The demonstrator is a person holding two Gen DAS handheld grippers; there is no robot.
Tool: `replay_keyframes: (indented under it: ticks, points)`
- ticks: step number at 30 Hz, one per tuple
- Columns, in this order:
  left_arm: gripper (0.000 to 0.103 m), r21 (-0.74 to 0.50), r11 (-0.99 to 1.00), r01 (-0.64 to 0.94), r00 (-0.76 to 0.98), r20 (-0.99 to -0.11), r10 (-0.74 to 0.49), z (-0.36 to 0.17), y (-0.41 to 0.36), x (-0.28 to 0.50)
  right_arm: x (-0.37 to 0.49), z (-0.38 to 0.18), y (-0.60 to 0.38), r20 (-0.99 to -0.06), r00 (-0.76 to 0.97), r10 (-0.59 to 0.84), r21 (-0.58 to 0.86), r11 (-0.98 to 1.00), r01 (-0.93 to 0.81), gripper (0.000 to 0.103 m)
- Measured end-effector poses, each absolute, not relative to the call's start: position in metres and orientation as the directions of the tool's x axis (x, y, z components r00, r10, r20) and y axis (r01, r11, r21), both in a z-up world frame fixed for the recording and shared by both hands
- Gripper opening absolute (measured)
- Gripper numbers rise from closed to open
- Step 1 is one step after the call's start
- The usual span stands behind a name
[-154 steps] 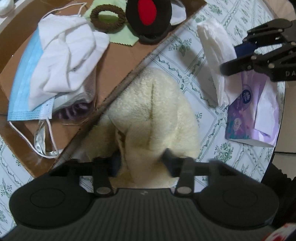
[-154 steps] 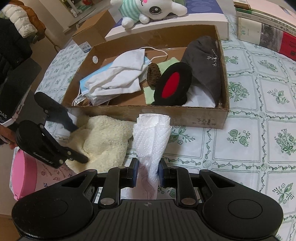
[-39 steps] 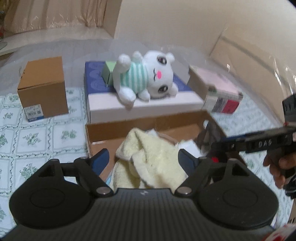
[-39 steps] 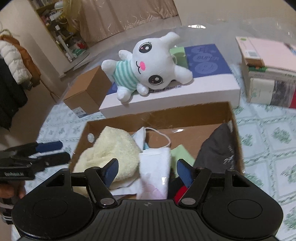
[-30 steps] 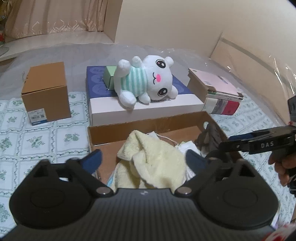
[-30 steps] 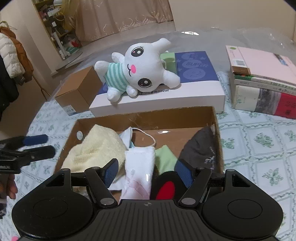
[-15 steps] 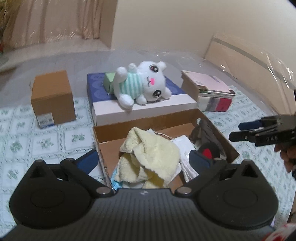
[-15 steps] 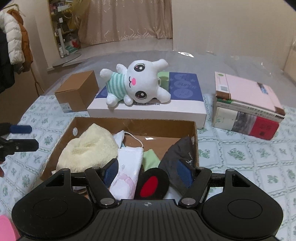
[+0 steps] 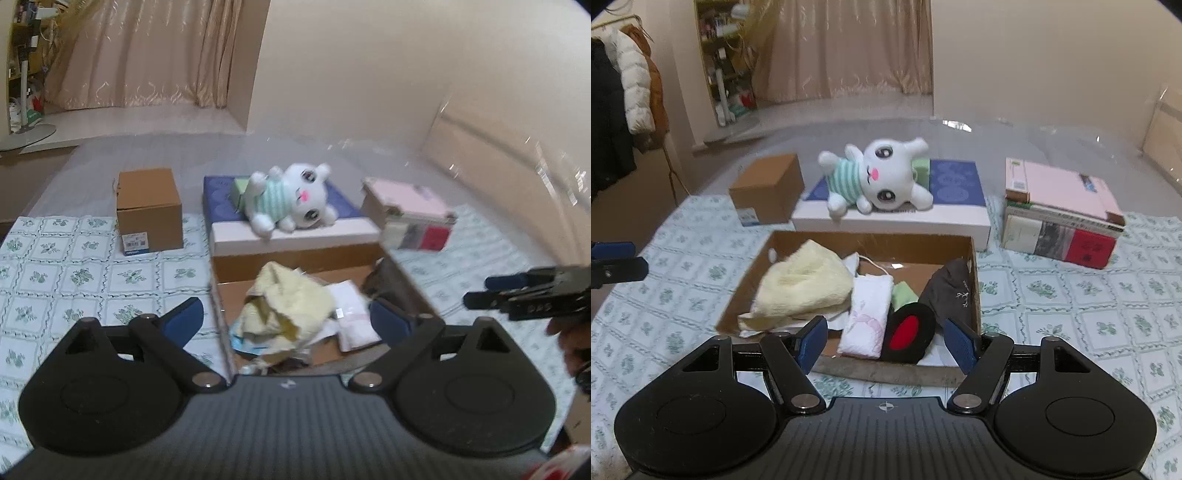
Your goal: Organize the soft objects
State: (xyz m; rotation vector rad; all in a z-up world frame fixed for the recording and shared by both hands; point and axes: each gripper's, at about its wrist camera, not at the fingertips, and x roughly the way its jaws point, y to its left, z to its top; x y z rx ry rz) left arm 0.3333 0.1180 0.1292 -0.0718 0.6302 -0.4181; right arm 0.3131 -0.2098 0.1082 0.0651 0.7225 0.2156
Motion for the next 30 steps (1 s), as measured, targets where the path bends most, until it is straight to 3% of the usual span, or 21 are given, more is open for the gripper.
replay_keyframes:
  ticks: [7, 12, 15, 24, 30]
  points:
    - [0.097, -0.207, 0.913, 0.352, 0.788, -0.461, -0.408, 0.152, 0.118, 0.26, 0.253, 0.134, -0.212, -0.601, 0.759, 0.248, 0.197, 0.967, -0.16, 0.07]
    - [0.097, -0.31, 0.894, 0.324, 0.807, -0.403, -0.432, 0.155, 0.123, 0.216, 0.21, 0.146, -0.215, -0.576, 0.774, 0.261, 0.202, 0.964, -0.174, 0.07]
    - [0.097, -0.256, 0.918, 0.304, 0.844, -0.375, -0.384, 0.159, 0.118, 0.185, 0.184, 0.15, -0.216, -0.564, 0.787, 0.25, 0.182, 0.967, -0.177, 0.07]
    - [0.099, -0.062, 0.96, 0.274, 0.861, -0.429, -0.274, 0.152, 0.087, 0.113, 0.116, 0.148, -0.218, -0.541, 0.813, 0.218, 0.152, 0.975, -0.161, 0.07]
    - [0.099, -0.096, 0.964, 0.249, 0.843, -0.469, -0.264, 0.134, 0.077, 0.079, 0.074, 0.136, -0.213, -0.539, 0.82, 0.194, 0.124, 0.981, -0.15, 0.07]
